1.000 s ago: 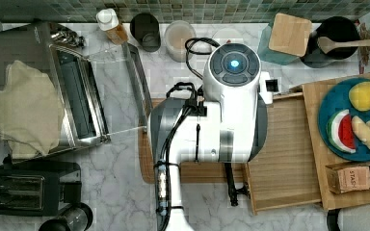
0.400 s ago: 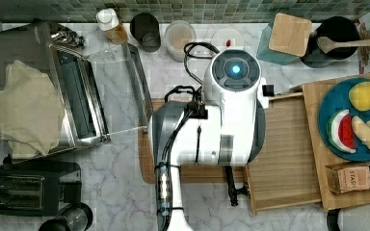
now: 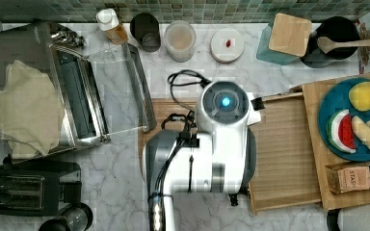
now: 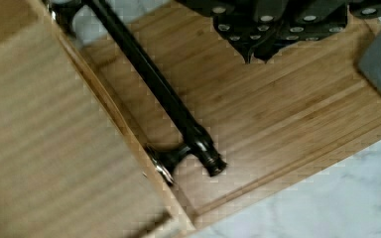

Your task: Close the drawer.

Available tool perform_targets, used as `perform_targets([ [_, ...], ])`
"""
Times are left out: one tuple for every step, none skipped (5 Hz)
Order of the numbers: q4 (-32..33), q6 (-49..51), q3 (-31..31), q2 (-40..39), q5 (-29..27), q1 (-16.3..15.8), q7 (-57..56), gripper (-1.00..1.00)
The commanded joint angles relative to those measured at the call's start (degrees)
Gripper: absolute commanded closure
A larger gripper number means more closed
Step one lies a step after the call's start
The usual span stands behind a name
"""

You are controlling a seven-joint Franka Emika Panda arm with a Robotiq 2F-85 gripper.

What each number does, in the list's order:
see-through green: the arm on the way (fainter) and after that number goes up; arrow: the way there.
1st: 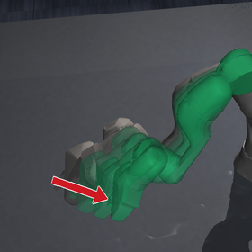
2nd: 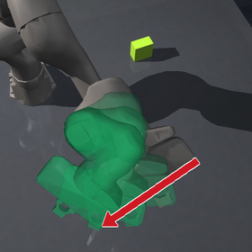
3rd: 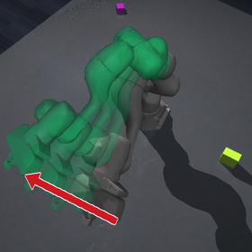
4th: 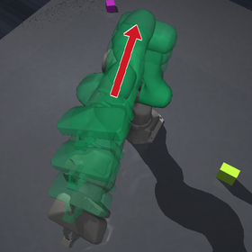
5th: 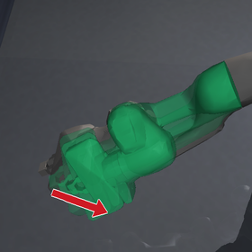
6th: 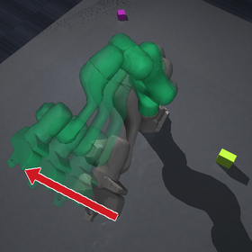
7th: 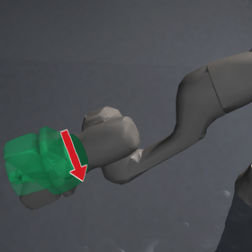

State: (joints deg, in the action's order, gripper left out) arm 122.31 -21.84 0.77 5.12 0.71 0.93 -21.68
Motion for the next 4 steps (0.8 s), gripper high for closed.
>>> perform_targets([
  [14.44,-11.96,0.98,5.69,0.1,-1.56,-27.94,1.0],
  [17.4,-14.08,1.3,4.15,4.11,-1.81,-28.31,1.0],
  [21.66,-17.56,1.54,4.24,4.66,-1.43,-27.27,1.0],
  [25.54,-21.64,1.81,4.11,2.96,-0.91,-28.54,1.0],
])
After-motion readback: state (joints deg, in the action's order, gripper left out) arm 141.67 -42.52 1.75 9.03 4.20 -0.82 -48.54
